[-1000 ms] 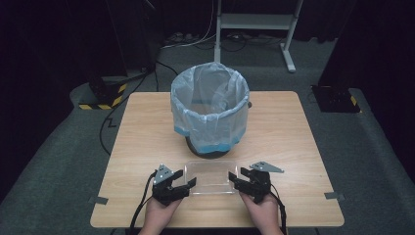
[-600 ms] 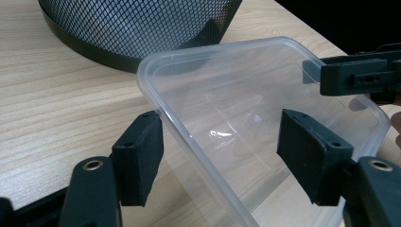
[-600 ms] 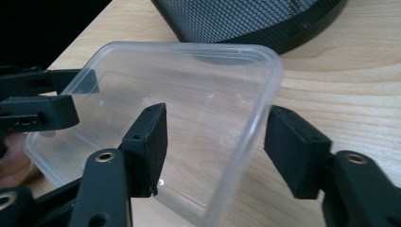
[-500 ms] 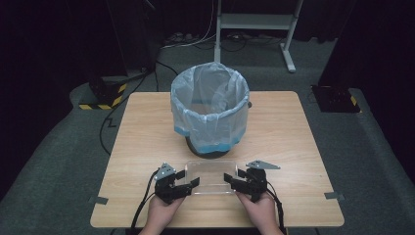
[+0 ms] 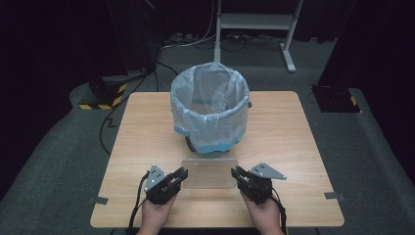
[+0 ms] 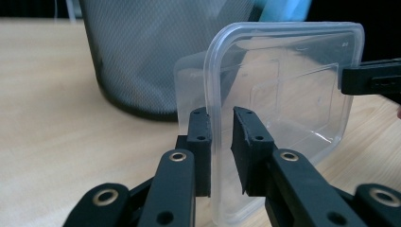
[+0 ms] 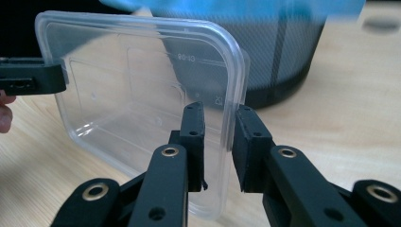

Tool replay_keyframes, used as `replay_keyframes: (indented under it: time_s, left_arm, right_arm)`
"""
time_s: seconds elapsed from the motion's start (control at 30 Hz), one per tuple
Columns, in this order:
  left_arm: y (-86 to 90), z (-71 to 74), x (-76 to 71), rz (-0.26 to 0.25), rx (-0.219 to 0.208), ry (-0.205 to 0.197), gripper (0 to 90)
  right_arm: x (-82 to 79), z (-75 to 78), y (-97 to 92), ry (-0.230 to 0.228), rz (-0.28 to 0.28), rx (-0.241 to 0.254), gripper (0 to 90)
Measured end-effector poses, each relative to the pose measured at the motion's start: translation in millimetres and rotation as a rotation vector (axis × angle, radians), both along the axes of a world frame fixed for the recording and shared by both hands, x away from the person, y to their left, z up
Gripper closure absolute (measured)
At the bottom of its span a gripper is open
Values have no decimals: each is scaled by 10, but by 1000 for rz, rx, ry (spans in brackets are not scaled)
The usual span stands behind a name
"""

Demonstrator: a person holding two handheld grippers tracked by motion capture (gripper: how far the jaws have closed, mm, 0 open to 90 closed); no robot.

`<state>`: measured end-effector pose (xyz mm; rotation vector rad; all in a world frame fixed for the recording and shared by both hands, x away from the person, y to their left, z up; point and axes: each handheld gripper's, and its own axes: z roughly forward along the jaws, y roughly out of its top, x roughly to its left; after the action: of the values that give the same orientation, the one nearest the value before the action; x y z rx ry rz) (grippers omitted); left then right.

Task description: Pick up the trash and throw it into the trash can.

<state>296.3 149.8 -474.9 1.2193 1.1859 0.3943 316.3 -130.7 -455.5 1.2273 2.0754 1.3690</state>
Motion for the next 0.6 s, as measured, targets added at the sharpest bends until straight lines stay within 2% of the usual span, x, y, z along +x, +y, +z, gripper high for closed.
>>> replay_keyframes:
  time_s: [0.03, 0.07, 0.13, 0.17, 0.2, 0.23, 0.27, 0.43, 0.5, 0.6]
  left_arm:
    - [-2, 89, -71, 4, -14, -39, 773]
    - [8, 154, -119, 1, -8, -69, 774]
    - [5, 256, -183, 2, -18, -109, 775]
    - [5, 256, -183, 2, -18, -109, 777]
    - [0, 371, -253, 6, -34, -148, 778]
    - [7, 420, -281, 4, -29, -168, 778]
    - [5, 469, -305, 8, -43, -182, 779]
    - [7, 605, -427, 9, -41, -220, 779]
    - [14, 620, -472, 6, -43, -225, 780]
    - [12, 655, -457, 5, -49, -229, 780]
  right_arm:
    - [-33, 49, 2, -21, -1, 6, 758]
    - [-53, 88, -2, -37, 3, 10, 757]
    - [-114, 201, -5, -73, 7, 23, 755]
    - [-114, 201, -5, -73, 7, 23, 755]
    - [-178, 327, -5, -120, 7, 35, 752]
    - [-195, 368, -6, -134, 9, 38, 751]
    - [-216, 423, -7, -141, 12, 41, 750]
    - [-335, 610, -16, -185, 23, 56, 747]
    - [-364, 615, -17, -182, 26, 58, 746]
    - [-380, 631, -12, -193, 23, 60, 745]
